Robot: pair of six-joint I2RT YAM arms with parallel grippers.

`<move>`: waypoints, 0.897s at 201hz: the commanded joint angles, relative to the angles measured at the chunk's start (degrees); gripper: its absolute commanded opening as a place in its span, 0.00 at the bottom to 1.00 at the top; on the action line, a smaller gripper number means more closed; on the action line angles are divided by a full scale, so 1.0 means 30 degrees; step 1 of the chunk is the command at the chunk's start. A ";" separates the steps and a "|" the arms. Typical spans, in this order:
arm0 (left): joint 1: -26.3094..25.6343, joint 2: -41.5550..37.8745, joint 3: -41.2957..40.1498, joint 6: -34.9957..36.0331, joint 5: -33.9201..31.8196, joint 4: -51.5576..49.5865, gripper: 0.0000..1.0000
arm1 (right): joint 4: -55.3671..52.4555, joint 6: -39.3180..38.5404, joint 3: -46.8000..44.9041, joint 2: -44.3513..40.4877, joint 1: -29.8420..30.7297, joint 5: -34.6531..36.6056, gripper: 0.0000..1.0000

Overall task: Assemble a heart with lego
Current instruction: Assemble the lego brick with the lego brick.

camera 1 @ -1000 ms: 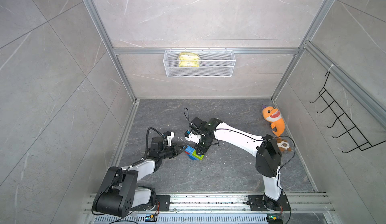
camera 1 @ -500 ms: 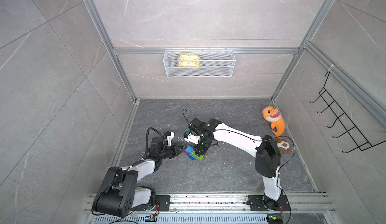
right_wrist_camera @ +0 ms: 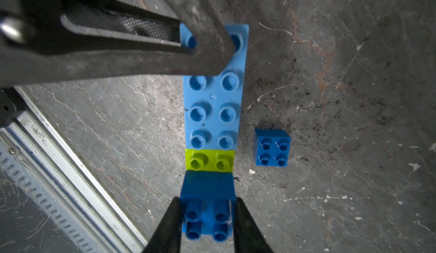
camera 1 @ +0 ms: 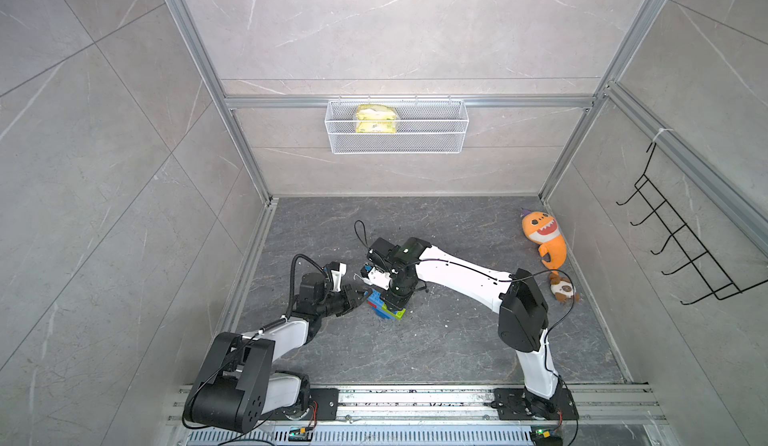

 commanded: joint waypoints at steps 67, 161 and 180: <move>-0.0004 -0.0440 -0.0676 0.0569 -0.1351 -0.1417 0.38 | -0.0015 0.0125 -0.0578 0.1401 0.0290 0.1040 0.33; 0.0108 0.0052 -0.1837 -0.1796 -0.1635 0.2970 0.51 | -0.0074 0.0312 -0.0540 0.1189 0.0298 0.0924 0.33; 0.0114 0.0201 -0.2121 -0.2621 -0.1598 0.4608 0.52 | -0.0103 0.0290 -0.0491 0.1206 0.0310 0.0925 0.33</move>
